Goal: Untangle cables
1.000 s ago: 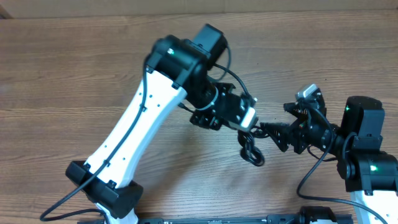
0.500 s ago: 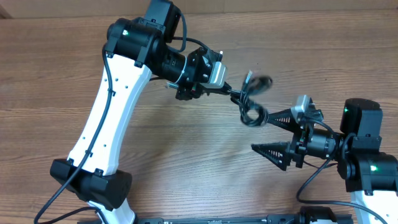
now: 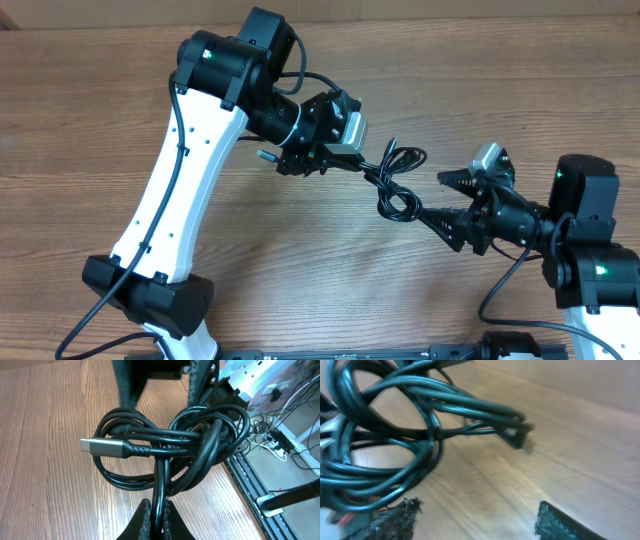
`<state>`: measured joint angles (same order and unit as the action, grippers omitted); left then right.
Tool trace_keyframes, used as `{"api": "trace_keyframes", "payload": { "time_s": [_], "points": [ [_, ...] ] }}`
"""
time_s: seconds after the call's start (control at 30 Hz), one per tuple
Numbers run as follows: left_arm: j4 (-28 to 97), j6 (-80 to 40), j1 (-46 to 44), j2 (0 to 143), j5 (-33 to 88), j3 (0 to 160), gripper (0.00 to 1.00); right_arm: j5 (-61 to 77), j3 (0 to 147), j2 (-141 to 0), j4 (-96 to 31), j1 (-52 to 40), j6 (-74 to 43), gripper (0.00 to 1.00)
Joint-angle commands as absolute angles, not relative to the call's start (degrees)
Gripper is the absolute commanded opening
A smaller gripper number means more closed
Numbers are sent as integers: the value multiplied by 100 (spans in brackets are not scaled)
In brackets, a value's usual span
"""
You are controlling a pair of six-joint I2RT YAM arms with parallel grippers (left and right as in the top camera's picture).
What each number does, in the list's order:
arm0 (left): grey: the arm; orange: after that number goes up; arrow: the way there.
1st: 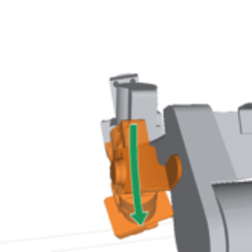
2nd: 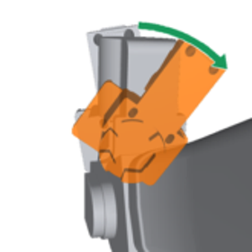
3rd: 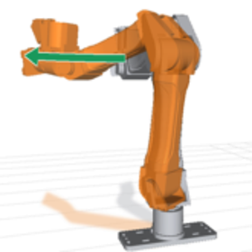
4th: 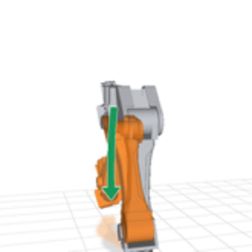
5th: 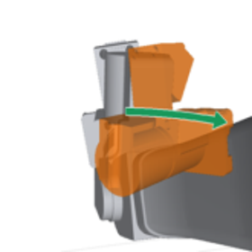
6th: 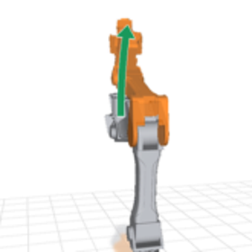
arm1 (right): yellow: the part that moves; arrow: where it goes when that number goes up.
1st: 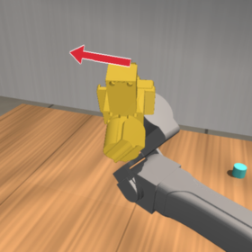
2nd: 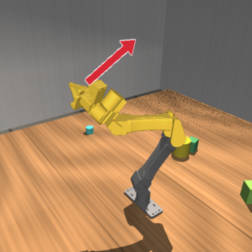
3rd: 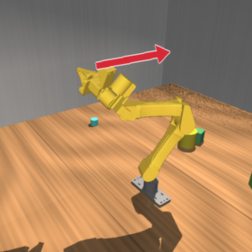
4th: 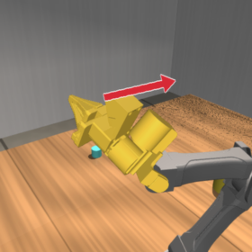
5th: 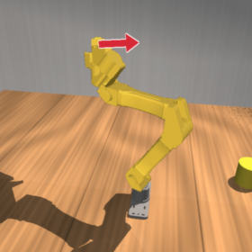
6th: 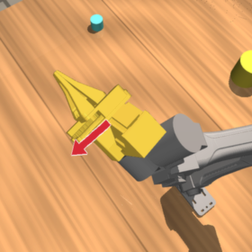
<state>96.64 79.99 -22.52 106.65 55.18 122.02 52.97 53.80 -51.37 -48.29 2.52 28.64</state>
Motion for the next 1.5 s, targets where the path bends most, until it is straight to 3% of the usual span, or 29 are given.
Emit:
{"api": "trace_keyframes", "payload": {
  "time_s": [0.0, 0.2, 0.3, 0.6, 0.93, 1.1, 1.23, 1.37, 1.47],
  "points": [
    [9682, 7933, -2276, 10606, 5511, 12342, 4, 4397, 5531, -5113, -4569, 266, 2884, 83],
    [9682, 8040, -2375, 10606, 5669, 12342, 4, 3924, 5531, -5151, -3815, 266, 3170, 95],
    [9682, 8274, -2482, 10606, 5859, 12342, 4, 4169, 5531, -5277, -3564, 263, 3970, 96],
    [9679, 8586, -2705, 10606, 5872, 12342, 4, 4589, 5531, -5634, -3395, 263, 4998, 92],
    [9682, 8687, -2720, 10606, 5791, 12342, 4, 5015, 5531, -5634, -3024, 263, 5002, 92],
    [9583, 8748, -2714, 10606, 5793, 12342, 4, 6029, 5531, -5634, -3020, 263, 5030, 91],
    [9306, 8746, -2720, 10606, 5815, 12342, 4, 7179, 5531, -5634, -3048, 263, 5153, 78],
    [9078, 8742, -2720, 10606, 5857, 12342, 4, 7540, 5531, -5634, -3059, 263, 5148, 47],
    [8925, 8689, -2720, 10606, 5857, 12342, 4, 7728, 5531, -5634, -3181, 261, 5151, 44]
  ]
}}
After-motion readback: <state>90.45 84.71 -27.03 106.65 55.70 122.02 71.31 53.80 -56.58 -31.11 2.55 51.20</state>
